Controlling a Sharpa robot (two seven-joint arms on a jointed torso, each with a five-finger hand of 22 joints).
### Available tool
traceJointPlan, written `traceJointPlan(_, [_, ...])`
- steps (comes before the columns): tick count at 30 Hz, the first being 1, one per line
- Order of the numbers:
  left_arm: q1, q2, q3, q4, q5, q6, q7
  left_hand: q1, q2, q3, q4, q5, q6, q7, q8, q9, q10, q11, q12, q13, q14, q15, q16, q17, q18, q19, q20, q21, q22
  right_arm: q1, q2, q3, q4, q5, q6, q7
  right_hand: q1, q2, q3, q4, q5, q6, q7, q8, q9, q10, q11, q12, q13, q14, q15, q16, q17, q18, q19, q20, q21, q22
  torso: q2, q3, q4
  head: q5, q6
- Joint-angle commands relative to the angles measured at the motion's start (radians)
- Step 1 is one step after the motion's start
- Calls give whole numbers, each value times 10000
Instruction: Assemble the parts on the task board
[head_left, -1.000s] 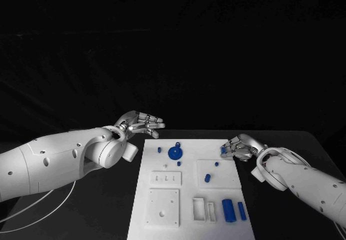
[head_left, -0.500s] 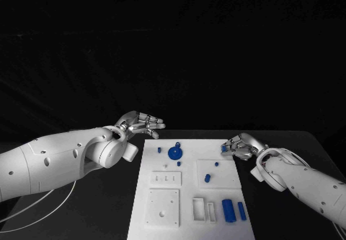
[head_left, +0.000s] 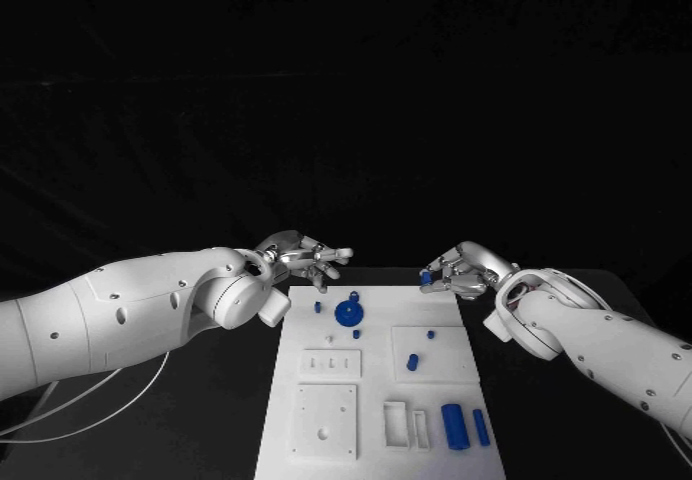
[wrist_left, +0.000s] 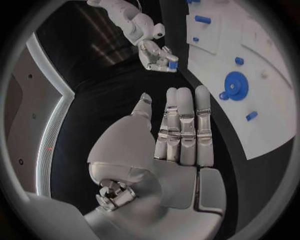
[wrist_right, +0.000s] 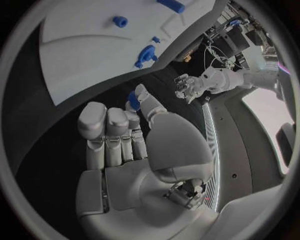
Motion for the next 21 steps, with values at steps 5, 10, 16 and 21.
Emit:
traceJointPlan(5, [76, 673, -48, -431, -1194, 934, -2114, -750, -411, 218, 313, 521, -189, -262, 118, 4315, -795, -219, 2802, 2090, -548, -173, 2081, 566, -36, -683, -170, 1472, 1405, 177, 482, -184, 646, -1081, 674, -1218, 37, -179, 243, 61, 28, 459, -104, 39, 63, 6, 6, -69, 9, 1, -37, -73, 26, -54, -22, -76, -65, 1095, -199, -39, -32, 69, -107])
traceJointPlan(10, [90, 1005, -140, -599, -1640, 576, -2653, -735, -1417, 1096, 1265, 228, -369, -250, 75, 5483, -918, -192, 3019, 2029, -626, -149, 2283, 228, -41, -659, -141, 1352, 1423, 288, 885, -429, 821, -1505, 451, -1610, 19, -297, 484, 167, -2, 466, -105, 40, 66, 23, 2, -59, 22, 14, -38, -77, 46, -53, -13, -76, -57, 1097, -249, -36, -43, 20, -101])
traceJointPlan(16, [95, 1242, -184, -700, -2062, 313, -3130, -699, -1597, 1130, 1588, 147, -564, -232, 397, 5326, -1010, -174, 3158, 1960, -680, -137, 2425, -37, -29, -652, -128, 1315, 1506, 326, 1217, -524, 892, -1740, 243, -2002, 8, -393, 728, 210, -149, 477, -101, 38, 64, 33, 0, -85, -2, 23, -43, -73, 62, -53, -4, -83, -52, 1098, -282, -45, -49, -9, -144])
traceJointPlan(21, [95, 1330, -197, -702, -2229, 246, -3358, -646, -1681, 1119, 1759, 93, -586, -212, 440, 4964, -1018, -165, 3196, 1874, -695, -128, 2501, -242, -25, -641, -122, 1256, 1580, 333, 1346, -557, 926, -1797, 196, -2142, -7, -452, 839, 265, -141, 483, -106, 40, 66, 39, -4, -84, -2, 38, -47, -59, 82, -54, 10, -87, -32, 1103, -288, -48, -52, 3, -153])
